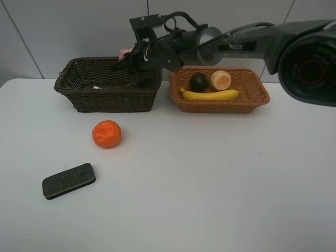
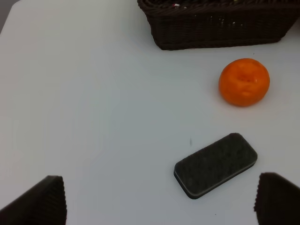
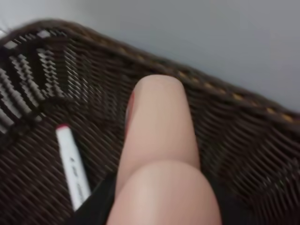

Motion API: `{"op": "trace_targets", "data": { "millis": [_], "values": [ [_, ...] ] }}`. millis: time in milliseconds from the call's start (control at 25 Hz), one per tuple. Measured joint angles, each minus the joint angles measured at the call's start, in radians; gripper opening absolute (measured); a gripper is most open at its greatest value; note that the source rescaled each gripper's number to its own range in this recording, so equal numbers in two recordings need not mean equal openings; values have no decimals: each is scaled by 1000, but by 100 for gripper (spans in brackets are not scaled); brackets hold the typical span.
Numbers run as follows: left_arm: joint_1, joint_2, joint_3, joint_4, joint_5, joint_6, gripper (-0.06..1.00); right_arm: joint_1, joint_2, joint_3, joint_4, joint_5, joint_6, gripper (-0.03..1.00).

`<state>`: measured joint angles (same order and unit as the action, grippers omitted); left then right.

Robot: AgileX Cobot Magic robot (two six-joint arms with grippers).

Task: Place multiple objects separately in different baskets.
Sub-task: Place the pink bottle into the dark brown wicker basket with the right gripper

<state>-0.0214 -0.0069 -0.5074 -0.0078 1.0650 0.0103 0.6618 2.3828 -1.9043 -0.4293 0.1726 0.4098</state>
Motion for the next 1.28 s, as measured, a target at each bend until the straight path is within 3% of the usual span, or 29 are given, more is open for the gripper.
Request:
{"op": "trace_targets", "data": {
  "millis": [240,840,880,960,1040,1120,1280],
  "values": [
    [0,0,0,0,0,0,100,-21,2,-7,94,90,-117,28],
    [0,0,0,0,0,0,100,-21,2,-9,138,65,-160,28],
    [0,0,0,0,0,0,100,-21,2,-9,141,63,-161,35],
    [0,0,0,0,0,0,100,-21,2,-9,140,45,-161,67],
    [0,0,0,0,0,0,100,-21,2,-10,140,29,-164,88],
    [0,0,0,0,0,0,100,-21,2,-10,140,28,-165,95],
    [0,0,0,0,0,0,100,-21,2,-10,140,28,-165,98]
  ]
}}
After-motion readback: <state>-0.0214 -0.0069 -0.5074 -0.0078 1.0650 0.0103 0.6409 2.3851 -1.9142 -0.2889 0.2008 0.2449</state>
